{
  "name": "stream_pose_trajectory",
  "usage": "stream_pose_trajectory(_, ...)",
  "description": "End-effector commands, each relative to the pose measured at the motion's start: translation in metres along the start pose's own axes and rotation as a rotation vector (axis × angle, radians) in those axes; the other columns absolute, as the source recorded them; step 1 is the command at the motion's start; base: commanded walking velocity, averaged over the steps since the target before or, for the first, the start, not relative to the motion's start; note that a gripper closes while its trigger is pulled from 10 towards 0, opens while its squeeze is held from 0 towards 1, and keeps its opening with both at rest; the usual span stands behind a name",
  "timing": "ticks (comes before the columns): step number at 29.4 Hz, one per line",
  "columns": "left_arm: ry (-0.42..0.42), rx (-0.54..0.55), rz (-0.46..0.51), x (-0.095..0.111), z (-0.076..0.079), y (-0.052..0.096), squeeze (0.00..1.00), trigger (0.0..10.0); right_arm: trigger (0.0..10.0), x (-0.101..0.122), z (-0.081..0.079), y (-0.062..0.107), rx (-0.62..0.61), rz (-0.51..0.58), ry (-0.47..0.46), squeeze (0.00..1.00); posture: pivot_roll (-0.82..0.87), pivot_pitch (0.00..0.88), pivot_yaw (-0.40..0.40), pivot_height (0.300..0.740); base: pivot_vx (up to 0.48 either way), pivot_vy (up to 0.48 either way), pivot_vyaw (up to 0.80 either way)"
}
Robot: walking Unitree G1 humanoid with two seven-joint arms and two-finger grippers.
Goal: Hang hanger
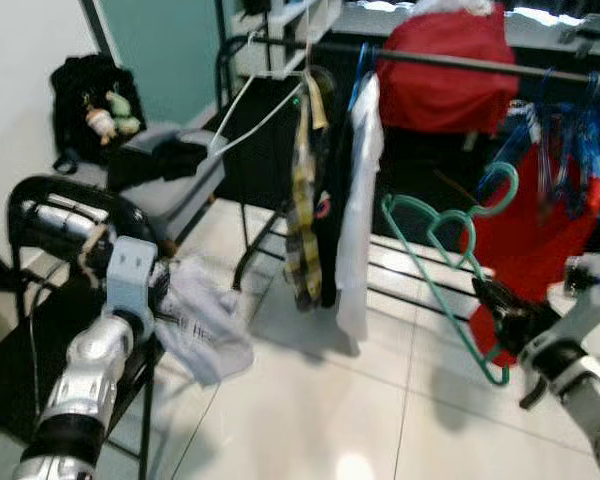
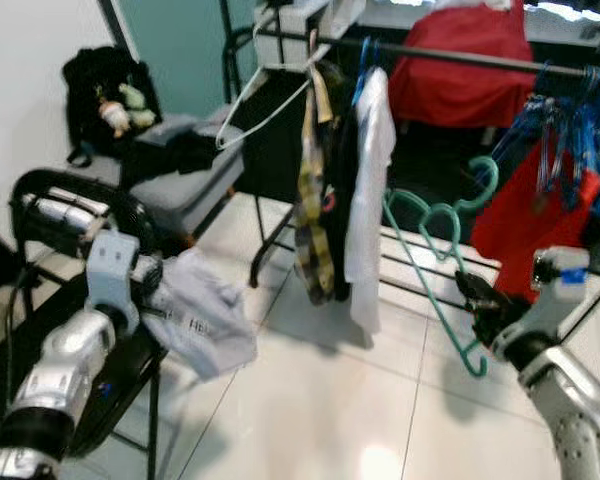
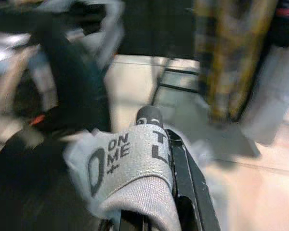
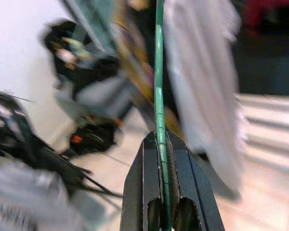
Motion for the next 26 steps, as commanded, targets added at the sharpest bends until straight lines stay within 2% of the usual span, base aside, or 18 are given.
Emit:
stream_pose_trajectory(1,0.007,0.026,0.015,0.002,-0.004,0.001,0.0,10.0,10.0,0.007,-0.008,-0.007,0.03,0.038,0.019,0.0,-0.08,0.122,0.046,0.74,0.0,0.0,0.78)
stream_pose_trajectory(3,-0.008,0.039,0.012,-0.001,-0.003,0.001,0.0,10.0,10.0,0.01,-0.014,-0.017,0.047,0.051,0.042,0.0,-0.08,0.121,0.045,0.74,0.0,0.0,0.78)
stream_pose_trajectory(6,-0.013,0.046,0.009,-0.002,-0.003,0.0,0.0,10.0,10.0,0.01,-0.015,-0.021,0.049,0.054,0.054,0.0,-0.08,0.121,0.045,0.74,0.0,0.0,0.78)
stream_pose_trajectory(7,-0.02,0.071,-0.018,-0.014,-0.005,0.001,0.0,10.0,10.0,0.002,-0.017,-0.028,0.051,0.036,0.069,0.0,-0.07,0.116,0.046,0.74,0.0,0.0,0.77)
stream_pose_trajectory(8,-0.018,0.098,-0.061,-0.031,-0.007,0.006,0.0,10.0,10.0,-0.016,-0.017,-0.033,0.044,-0.002,0.069,0.0,-0.07,0.116,0.041,0.74,0.0,0.0,0.77)
stream_pose_trajectory(9,-0.018,0.098,-0.061,-0.031,-0.007,0.006,0.0,10.0,10.0,-0.016,-0.017,-0.033,0.044,-0.002,0.069,0.0,-0.07,0.116,0.041,0.74,0.0,0.0,0.77)
stream_pose_trajectory(11,-0.013,0.127,-0.13,-0.06,-0.009,0.017,0.0,10.0,10.0,-0.053,-0.013,-0.034,0.008,-0.08,0.064,0.0,-0.06,0.117,0.041,0.74,0.0,0.0,0.77)
stream_pose_trajectory(12,0.025,0.146,-0.15,-0.071,-0.013,0.026,0.0,10.0,10.0,-0.074,-0.002,-0.024,-0.043,-0.124,0.047,0.0,-0.04,0.119,0.032,0.74,0.0,0.0,0.77)
stream_pose_trajectory(14,0.072,0.172,-0.172,-0.083,-0.018,0.038,0.0,10.0,10.0,-0.099,0.009,-0.01,-0.101,-0.177,0.028,0.0,-0.04,0.119,0.032,0.74,0.0,0.0,0.77)
stream_pose_trajectory(18,0.096,0.182,-0.177,-0.087,-0.019,0.043,0.0,10.0,10.0,-0.108,0.014,-0.004,-0.126,-0.192,0.024,0.0,-0.04,0.119,0.032,0.74,0.0,0.0,0.77)
stream_pose_trajectory(20,0.169,0.175,-0.203,-0.106,-0.018,0.058,0.0,10.0,10.0,-0.138,0.028,0.021,-0.202,-0.27,0.053,0.0,-0.02,0.121,0.024,0.74,0.0,0.0,0.77)
stream_pose_trajectory(21,0.169,0.175,-0.203,-0.106,-0.018,0.058,0.0,10.0,10.0,-0.138,0.028,0.021,-0.202,-0.27,0.053,0.0,-0.02,0.121,0.024,0.74,0.0,0.0,0.76)
stream_pose_trajectory(23,0.242,0.172,-0.203,-0.113,-0.017,0.063,0.0,10.0,10.0,-0.158,0.038,0.037,-0.255,-0.32,0.063,0.0,-0.01,0.113,0.018,0.74,0.0,0.0,0.76)
stream_pose_trajectory(25,0.269,0.17,-0.201,-0.114,-0.017,0.062,0.0,10.0,10.0,-0.163,0.042,0.041,-0.269,-0.326,0.059,0.0,-0.01,0.111,0.017,0.74,0.0,0.0,0.76)
stream_pose_trajectory(26,0.274,0.12,-0.218,-0.116,-0.01,0.059,0.0,10.0,10.0,-0.164,0.044,0.039,-0.275,-0.32,0.058,0.0,-0.02,0.1,0.018,0.74,0.0,0.0,0.75)
Point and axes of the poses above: a point about 5 cm out from each wrist's last joint towards the gripper, its own y axis pointing back from the gripper into the wrist, its own x axis along the axis of the wrist's last joint, z = x × y, the point moved 5 cm from there along -y, pointing out of the wrist towards the gripper, and after that the axes turned 6 degrees about y, right-handed, at the moved point
